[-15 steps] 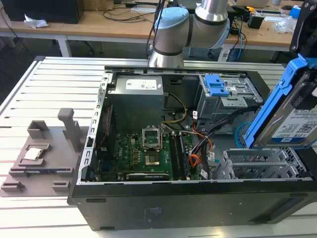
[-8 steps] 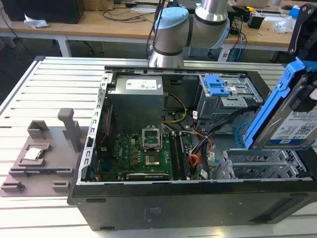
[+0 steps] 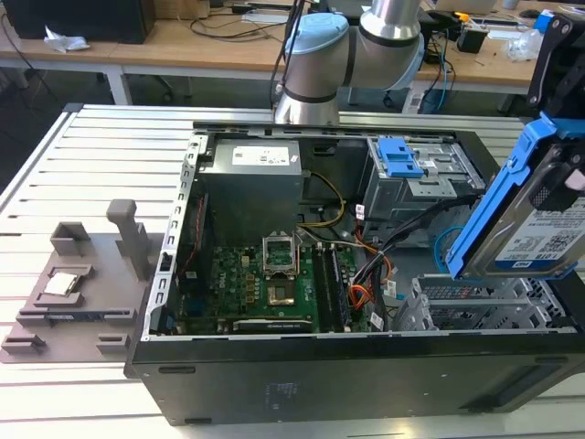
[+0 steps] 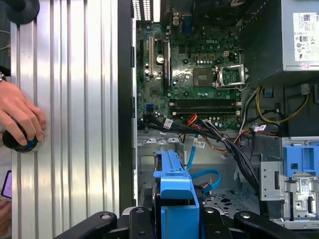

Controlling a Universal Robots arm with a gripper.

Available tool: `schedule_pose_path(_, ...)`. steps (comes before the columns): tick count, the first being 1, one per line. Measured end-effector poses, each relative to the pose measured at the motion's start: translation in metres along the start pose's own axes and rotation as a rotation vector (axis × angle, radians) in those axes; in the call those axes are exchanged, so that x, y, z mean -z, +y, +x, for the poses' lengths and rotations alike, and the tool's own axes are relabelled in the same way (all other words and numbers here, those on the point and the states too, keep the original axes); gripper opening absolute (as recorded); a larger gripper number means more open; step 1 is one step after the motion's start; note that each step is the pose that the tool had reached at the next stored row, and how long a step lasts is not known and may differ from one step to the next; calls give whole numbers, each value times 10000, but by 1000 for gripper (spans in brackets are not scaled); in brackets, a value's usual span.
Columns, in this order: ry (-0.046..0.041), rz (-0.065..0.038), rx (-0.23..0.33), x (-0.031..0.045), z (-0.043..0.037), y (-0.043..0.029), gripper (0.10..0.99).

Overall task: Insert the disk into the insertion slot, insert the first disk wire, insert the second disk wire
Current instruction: 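Insert the disk into the insertion slot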

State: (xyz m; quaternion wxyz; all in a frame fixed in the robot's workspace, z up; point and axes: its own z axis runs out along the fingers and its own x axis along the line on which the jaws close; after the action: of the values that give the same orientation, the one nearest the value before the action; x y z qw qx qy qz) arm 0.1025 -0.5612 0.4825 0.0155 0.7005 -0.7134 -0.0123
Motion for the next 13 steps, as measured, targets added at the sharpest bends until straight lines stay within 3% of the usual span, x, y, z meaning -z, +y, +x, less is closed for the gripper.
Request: schedule_pose_path(13, 0, 0, 0, -41, 0, 3, 365)
